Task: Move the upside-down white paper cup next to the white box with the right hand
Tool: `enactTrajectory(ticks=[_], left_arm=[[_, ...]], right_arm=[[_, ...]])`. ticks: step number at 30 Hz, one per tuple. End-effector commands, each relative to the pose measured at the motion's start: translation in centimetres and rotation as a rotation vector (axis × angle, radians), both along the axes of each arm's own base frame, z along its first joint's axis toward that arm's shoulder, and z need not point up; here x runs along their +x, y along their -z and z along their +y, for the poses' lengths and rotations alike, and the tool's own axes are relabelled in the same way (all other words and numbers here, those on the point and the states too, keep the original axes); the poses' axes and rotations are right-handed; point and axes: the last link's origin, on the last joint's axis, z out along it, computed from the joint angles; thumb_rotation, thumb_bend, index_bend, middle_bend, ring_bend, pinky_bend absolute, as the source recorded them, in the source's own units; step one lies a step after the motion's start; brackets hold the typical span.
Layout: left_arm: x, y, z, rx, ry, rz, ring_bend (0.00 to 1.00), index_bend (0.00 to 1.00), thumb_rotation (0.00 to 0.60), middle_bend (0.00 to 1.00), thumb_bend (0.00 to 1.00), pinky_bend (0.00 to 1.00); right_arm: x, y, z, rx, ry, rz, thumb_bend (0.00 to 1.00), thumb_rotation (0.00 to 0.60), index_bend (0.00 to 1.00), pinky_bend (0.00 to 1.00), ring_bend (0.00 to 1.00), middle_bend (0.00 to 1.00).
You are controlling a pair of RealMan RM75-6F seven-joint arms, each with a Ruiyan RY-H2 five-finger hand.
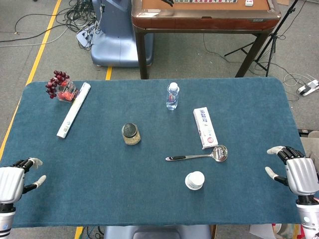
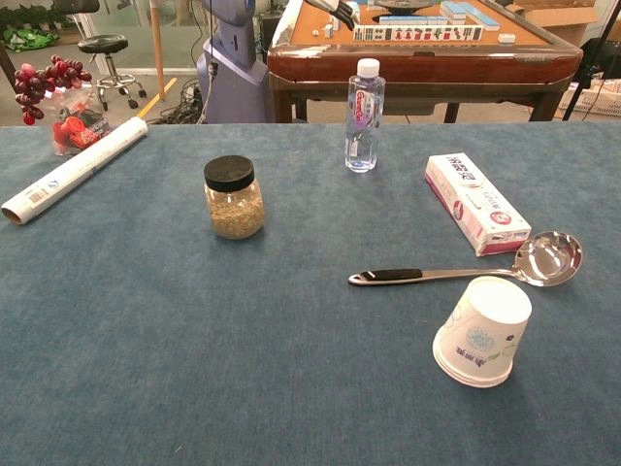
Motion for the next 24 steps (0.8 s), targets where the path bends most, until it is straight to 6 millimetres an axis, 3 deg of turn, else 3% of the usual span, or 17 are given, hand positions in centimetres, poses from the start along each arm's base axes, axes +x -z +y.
enactTrajectory(ticks=[1,6,9,11,14,17,20,22,24], left_arm=[[0.1,0.0,0.0,0.007,0.003,-0.002,0.56,0.48,0.600,0.55,0.06,0.83],[-0.2,0.0,-0.1,0.014,-0.003,-0.005,0.52,0.48,0.600,0.52,0.06,0.81],[-0.1,-0.4,-0.2,0.027,0.001,-0.014,0.50,0.47,0.600,0.50,0.06,0.81],[-0.1,-0.5,-0.3,0.033,0.003,-0.019,0.50,0.47,0.600,0.49,0.06,0.81],[-0.2,-0.6,-0.3,0.030,0.003,-0.020,0.49,0.46,0.600,0.48,0.06,0.81],[-0.3,-0.8,-0.4,0.026,-0.001,-0.014,0.44,0.44,0.600,0.42,0.06,0.80],[-0.3,-1.0,-0.6,0.016,0.005,-0.018,0.35,0.31,0.600,0.31,0.06,0.71],[-0.4,-1.2,-0.7,0.000,0.008,-0.044,0.28,0.10,0.600,0.25,0.06,0.63],[-0.5,-1.5,-0.7,-0.002,0.009,-0.061,0.26,0.02,0.600,0.22,0.06,0.60]], right_arm=[[0.0,0.2,-0.1,0.009,-0.004,-0.002,0.12,0.600,0.43,0.49,0.35,0.41],[0.1,0.9,-0.6,0.034,-0.008,-0.002,0.11,0.600,0.43,0.48,0.33,0.36],[0.6,1.7,-0.9,0.027,-0.052,0.019,0.03,0.600,0.39,0.36,0.23,0.27],[1.0,2.4,-1.1,0.030,-0.074,0.033,0.00,0.600,0.27,0.27,0.16,0.19],[1.6,3.6,-1.7,0.063,-0.111,0.070,0.00,0.600,0.08,0.19,0.07,0.07],[2.3,5.0,-2.6,0.101,-0.146,0.107,0.00,0.600,0.00,0.15,0.01,0.01],[3.1,6.5,-3.4,0.144,-0.178,0.135,0.00,0.600,0.00,0.12,0.00,0.00],[3.5,7.5,-3.8,0.171,-0.196,0.156,0.00,0.600,0.00,0.10,0.00,0.00],[3.9,8.3,-4.2,0.188,-0.209,0.169,0.00,0.600,0.00,0.09,0.00,0.00]])
